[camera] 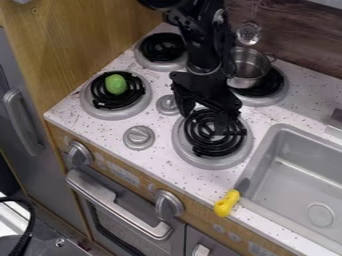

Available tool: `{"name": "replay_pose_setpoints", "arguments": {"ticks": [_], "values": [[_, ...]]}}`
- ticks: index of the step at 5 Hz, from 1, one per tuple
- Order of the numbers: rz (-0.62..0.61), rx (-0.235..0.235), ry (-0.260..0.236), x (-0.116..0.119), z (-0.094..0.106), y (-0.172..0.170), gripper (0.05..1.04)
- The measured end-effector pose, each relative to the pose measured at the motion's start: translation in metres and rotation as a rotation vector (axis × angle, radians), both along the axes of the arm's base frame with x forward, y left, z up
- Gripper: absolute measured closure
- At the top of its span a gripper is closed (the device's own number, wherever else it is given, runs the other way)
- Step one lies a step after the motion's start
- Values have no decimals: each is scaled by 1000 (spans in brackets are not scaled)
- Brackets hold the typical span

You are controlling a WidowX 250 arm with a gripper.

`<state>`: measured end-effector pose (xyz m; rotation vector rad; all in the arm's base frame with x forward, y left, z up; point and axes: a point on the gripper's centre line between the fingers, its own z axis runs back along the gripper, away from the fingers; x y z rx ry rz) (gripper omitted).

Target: Get the yellow knife and put it in the middle of the burners

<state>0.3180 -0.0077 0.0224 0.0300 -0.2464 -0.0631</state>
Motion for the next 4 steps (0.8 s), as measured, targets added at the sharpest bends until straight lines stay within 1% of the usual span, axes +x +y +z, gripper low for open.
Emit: {"name": "replay_pose_setpoints", "arguments": {"ticks": [1, 2, 3, 4], "values": [[1, 0, 29, -6, -8, 0, 87], [29, -10, 91, -28, -21, -4, 87], [28, -29, 66, -38, -6, -20, 87], [44, -70, 84, -54, 6, -35, 87]]}}
